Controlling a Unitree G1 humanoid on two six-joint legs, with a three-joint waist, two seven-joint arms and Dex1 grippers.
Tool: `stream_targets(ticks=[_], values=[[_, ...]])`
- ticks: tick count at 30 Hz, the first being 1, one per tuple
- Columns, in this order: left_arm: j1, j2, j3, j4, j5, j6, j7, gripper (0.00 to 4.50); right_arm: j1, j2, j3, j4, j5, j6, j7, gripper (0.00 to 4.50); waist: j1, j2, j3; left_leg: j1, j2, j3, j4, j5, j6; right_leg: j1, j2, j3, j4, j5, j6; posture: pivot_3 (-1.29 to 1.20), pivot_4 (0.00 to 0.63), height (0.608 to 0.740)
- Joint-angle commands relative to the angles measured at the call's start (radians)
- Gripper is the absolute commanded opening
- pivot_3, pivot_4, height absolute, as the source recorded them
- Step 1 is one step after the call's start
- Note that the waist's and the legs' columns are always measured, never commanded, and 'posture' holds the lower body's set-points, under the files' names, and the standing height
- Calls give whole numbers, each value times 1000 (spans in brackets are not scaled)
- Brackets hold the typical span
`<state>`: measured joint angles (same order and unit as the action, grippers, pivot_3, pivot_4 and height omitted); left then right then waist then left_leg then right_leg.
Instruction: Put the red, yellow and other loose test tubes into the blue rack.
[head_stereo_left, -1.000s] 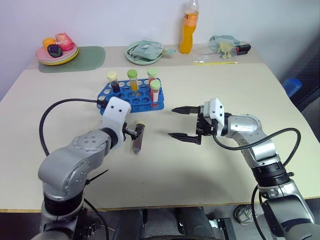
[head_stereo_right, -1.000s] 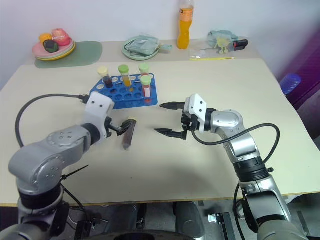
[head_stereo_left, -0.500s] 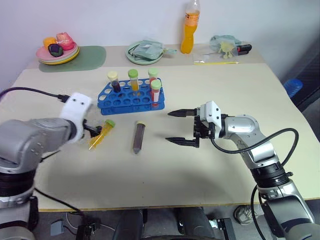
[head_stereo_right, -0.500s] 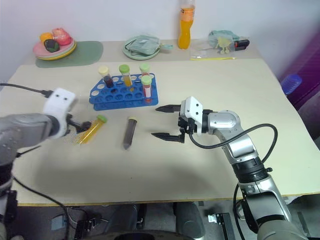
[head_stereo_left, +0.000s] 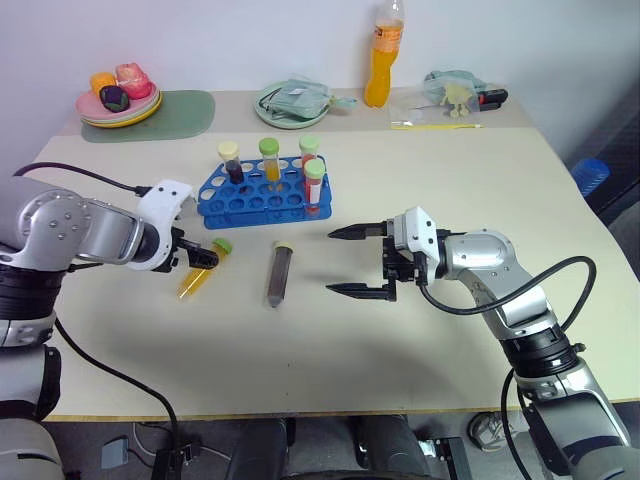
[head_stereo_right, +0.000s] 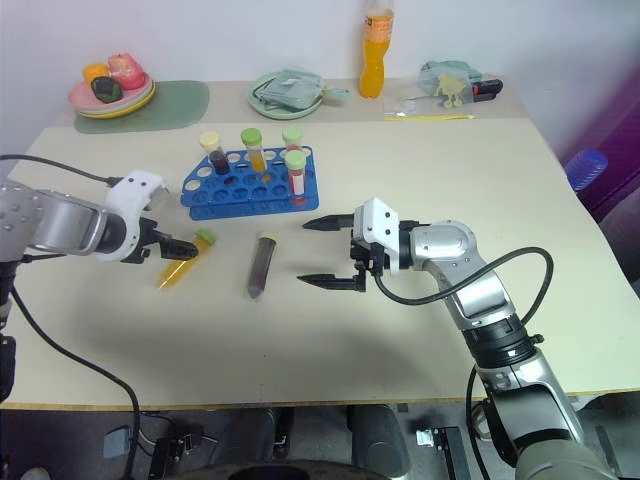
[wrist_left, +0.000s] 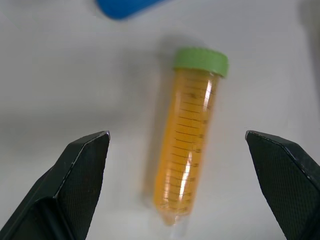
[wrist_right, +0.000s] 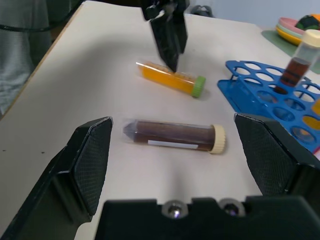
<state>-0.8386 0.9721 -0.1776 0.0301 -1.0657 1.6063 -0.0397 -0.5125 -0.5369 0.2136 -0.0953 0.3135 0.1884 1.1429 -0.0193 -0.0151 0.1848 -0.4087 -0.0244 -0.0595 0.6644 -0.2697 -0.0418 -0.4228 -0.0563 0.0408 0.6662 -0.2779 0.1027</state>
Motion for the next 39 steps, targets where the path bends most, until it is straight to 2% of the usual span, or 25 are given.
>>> stream_targets(ticks=[1, 9, 15, 18, 24, 27, 29, 32, 34, 36, 37, 39], values=[[-57, -4, -44, 58, 5, 8, -26, 4500, 12, -12, -15, -71, 5, 3, -11, 4316, 2, 0, 0, 0, 0, 0, 0, 0, 1, 0, 0, 0, 0, 0, 0, 0, 150, 729], [-118, 26, -215, 92, 85, 8, -139, 4500, 14, -5, -8, -74, -1, 3, -22, 4316, 3, 0, 0, 0, -1, 0, 1, -1, 1, 0, 0, 0, 0, 0, 0, 0, 150, 729], [-135, 27, -273, 92, 156, 8, -220, 4500, 17, 5, 0, -78, -6, 1, -27, 4316, 2, 0, 0, 0, 0, 0, 1, -1, 2, 0, 0, 0, 0, 0, 0, 0, 150, 729], [-134, 14, -267, 118, 205, 8, -243, 3689, 21, 6, 3, -81, -8, 0, -29, 4382, 2, 0, 0, 0, 0, 0, 1, -1, 2, 0, 1, 0, 0, 0, 0, 0, 150, 729], [-131, 15, -265, 124, 245, 8, -294, 856, 23, 7, 2, -82, -13, -4, -38, 4382, 2, 0, 0, 0, 0, 1, 1, -1, 3, 0, 0, 0, 1, 0, 0, 0, 150, 729], [-126, 51, -249, 87, 246, 8, -326, 817, 20, 7, 1, -83, -15, -5, -44, 4382, 2, 0, 0, 0, 0, 0, 1, -2, 3, 0, 0, 0, 1, 0, 0, 0, 150, 729], [-115, 97, -211, 24, 229, 8, -362, 817, 19, 6, -1, -86, -16, -5, -48, 4382, 0, 0, 0, 0, 0, 0, 1, -2, 3, 0, 0, 0, 1, 0, 0, 0, 150, 729], [-37, 155, -17, -148, 158, -26, -457, 817, 21, 0, -14, -89, -16, -4, -57, 4382, -1, 0, 0, -1, 0, 1, 1, -1, 3, 0, 1, 0, 1, 0, 0, 0, 150, 729], [91, 143, 177, -283, 205, -218, -440, 817, 23, 1, -27, -88, -13, 5, -73, 4382, 0, 0, 0, -1, 1, 1, 1, -1, 2, -1, 0, 0, 0, 0, 0, 0, 150, 729], [198, 117, 266, -405, 339, -446, -381, 817, 24, 8, -38, -87, -7, 14, -92, 4382, 3, -1, 0, -1, 1, 1, 1, -1, 2, 0, -2, 1, 0, 0, 0, 0, 150, 729], [209, 61, 295, -425, 367, -492, -330, 817, 25, 17, -44, -88, -1, 24, -107, 4382, 8, -1, 0, -1, 1, 1, 1, -1, 2, 0, -2, 1, 0, 0, 0, 0, 150, 729], [209, -122, 313, -440, 432, -638, -207, 817, 24, 39, -52, -87, 3, 40, -143, 4382, 25, -1, 0, -1, 0, 0, 2, -1, 3, 1, -3, 0, 0, 0, 0, 0, 150, 729]])
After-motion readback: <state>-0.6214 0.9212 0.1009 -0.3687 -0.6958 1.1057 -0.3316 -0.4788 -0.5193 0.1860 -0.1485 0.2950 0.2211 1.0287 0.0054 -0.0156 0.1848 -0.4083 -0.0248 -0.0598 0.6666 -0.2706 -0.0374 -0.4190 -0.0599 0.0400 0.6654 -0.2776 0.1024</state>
